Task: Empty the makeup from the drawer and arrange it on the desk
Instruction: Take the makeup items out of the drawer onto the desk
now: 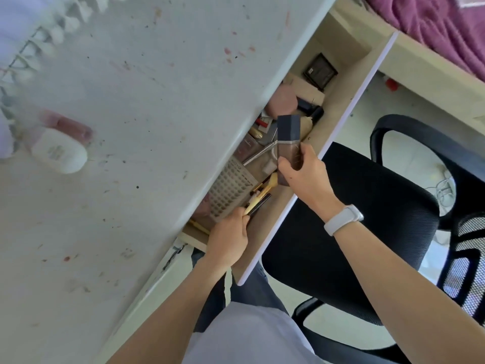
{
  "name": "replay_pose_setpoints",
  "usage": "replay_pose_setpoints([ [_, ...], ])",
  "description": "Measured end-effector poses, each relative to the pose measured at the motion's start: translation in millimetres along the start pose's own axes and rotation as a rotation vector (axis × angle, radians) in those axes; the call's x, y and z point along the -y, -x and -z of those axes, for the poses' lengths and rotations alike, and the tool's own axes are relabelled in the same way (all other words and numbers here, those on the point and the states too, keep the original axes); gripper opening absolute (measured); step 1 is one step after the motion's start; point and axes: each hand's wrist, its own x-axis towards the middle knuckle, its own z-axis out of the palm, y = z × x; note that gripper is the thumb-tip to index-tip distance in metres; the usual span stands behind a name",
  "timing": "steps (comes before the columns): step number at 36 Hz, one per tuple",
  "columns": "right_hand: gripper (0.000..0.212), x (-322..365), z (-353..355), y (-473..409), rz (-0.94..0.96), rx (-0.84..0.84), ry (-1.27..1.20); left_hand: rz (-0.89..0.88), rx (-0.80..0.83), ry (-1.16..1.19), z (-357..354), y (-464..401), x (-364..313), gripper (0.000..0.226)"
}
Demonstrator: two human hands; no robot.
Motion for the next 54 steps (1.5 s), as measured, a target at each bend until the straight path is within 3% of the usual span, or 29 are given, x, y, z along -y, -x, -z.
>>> replay_pose_setpoints([
  [4, 0.027, 13.3, 1.3, 3.5, 0.045, -0.017, -0.094, 0.010, -0.036, 0.207, 34.5, 9.4, -5.4, 0.016],
  [7, 0.027, 30.6, -4.7, 3.6, 0.106, -0.012, -0.112, 0.037, -0.164, 0.378, 63.4, 18.8, -6.5, 0.027],
  [10, 0.022, 53.7, -19.3, 1.2, 0.179, 0.038, -0.080, 0.117, -0.339, 0.537, 89.2, 30.4, 2.0, 0.023],
  [14, 0.022, 92.7, -53.3, -7.4, 0.296, 0.134, 0.057, 0.323, -0.589, 0.695, 111.6, 43.7, 30.7, 0.020],
  [17, 0.040, 122.9, -84.8, -14.4, 0.362, 0.191, 0.190, 0.498, -0.799, 0.857, 123.8, 48.4, 55.8, 0.023],
  [20, 0.045, 150.9, -113.1, -21.0, 0.402, 0.205, 0.342, 0.631, -1.001, 0.906, 136.1, 48.8, 78.1, 0.021],
  [25, 0.044, 188.8, -152.4, -33.3, 0.539, 0.163, 0.534, 0.772, -1.173, 0.938, 153.2, 39.7, 109.8, 0.018],
  [28, 0.044, 203.3, -169.6, -40.5, 0.592, 0.133, 0.620, 0.846, -1.191, 0.899, 160.6, 30.3, 116.7, 0.019],
  [33, 0.047, 216.5, -185.9, -48.6, 0.583, 0.126, 0.658, 0.903, -1.138, 0.905, 176.0, 22.0, 119.7, 0.045],
  [41, 0.050, 216.5, -181.7, -45.9, 0.593, 0.222, 0.514, 0.897, -1.102, 0.977, 183.5, 23.0, 122.7, 0.043],
  [44, 0.054, 208.9, -176.9, -42.8, 0.610, 0.256, 0.498, 0.875, -1.109, 0.909, 177.1, 24.1, 120.8, 0.047],
  [48, 0.058, 200.5, -172.1, -39.2, 0.646, 0.276, 0.506, 0.923, -1.066, 0.741, 173.3, 25.2, 118.9, 0.027],
  [50, 0.058, 197.9, -170.5, -36.3, 0.665, 0.284, 0.498, 0.943, -1.015, 0.665, 172.5, 25.5, 120.5, 0.035],
  [54, 0.059, 190.9, -165.1, -30.6, 0.719, 0.287, 0.529, 0.816, -0.934, 0.404, 167.9, 27.8, 117.4, 0.037],
])
